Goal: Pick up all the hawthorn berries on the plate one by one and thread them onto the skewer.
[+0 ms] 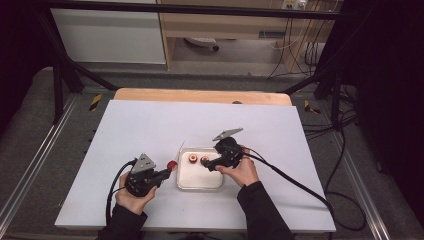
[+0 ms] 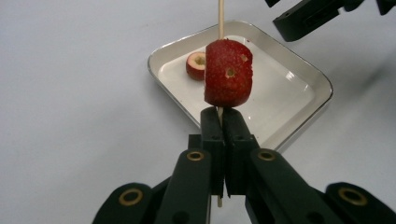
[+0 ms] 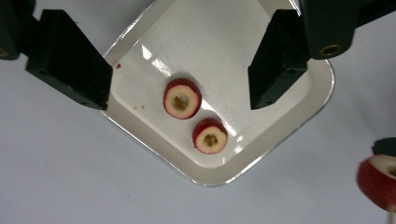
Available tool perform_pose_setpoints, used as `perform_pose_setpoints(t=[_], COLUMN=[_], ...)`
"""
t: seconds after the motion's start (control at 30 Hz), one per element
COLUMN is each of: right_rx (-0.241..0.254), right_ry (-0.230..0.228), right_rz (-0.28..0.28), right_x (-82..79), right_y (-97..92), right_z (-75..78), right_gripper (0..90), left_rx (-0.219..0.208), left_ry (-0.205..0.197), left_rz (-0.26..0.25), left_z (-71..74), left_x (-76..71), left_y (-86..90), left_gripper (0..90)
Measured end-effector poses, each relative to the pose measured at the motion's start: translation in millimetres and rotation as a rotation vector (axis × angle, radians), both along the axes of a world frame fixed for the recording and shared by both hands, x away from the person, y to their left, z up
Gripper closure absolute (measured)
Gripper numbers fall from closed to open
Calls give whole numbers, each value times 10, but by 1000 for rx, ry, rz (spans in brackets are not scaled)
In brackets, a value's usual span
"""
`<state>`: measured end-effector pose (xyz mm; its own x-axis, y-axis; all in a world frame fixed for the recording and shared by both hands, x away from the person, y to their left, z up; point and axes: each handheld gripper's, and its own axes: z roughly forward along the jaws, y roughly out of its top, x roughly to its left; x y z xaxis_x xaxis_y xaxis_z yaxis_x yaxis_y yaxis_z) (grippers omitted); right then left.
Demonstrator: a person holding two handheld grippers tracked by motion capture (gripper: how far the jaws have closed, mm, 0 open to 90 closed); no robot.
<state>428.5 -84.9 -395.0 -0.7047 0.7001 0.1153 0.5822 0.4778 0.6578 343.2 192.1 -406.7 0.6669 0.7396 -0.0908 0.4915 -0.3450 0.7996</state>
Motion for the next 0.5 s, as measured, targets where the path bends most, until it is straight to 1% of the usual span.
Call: perform_pose_setpoints(t=[0.03, 0.07, 0.1, 0.13, 0.17, 0.2, 0.23, 0.27, 0.3, 0.33, 0.37, 0.43, 0.5], right_rx=[-36, -36, -56, -61, -71, -71, -87, -87, -91, -91, -75, -74, -94], right_ry=[43, 43, 85, 104, 119, 119, 150, 150, 177, 177, 218, 222, 238], right_rz=[-21, -21, -26, -41, -36, -36, -57, -57, -78, -78, -95, -99, -106], right_x=[78, 78, 138, 157, 186, 186, 248, 248, 291, 291, 336, 347, 381], right_y=[53, 53, 97, 117, 135, 135, 173, 173, 198, 198, 231, 247, 316], right_z=[-7, -7, -12, -15, -20, -20, -32, -32, -43, -43, -63, -71, -120], right_gripper=[268, 268, 299, 299, 307, 307, 340, 340, 375, 375, 400, 412, 451], left_rx=[1, 1, -2, -2, 3, 3, 5, 5, 5, 5, 6, 4, 4], left_ry=[0, 0, 2, 2, 4, 4, 5, 5, 6, 6, 5, 6, 4], left_rz=[3, 3, 3, 3, 0, 0, -2, -3, -4, -4, -3, -2, -2], left_z=[-2, -2, -8, -8, -10, -10, -12, -13, -13, -13, -12, -10, -6], left_x=[3, 3, 6, 6, 5, 5, 3, 3, 5, 5, 6, 7, 4], left_y=[8, 8, 9, 9, 1, 1, -4, -6, -5, -5, -2, 1, 3], left_gripper=[885, 885, 885, 885, 884, 885, 885, 885, 884, 885, 885, 884, 885])
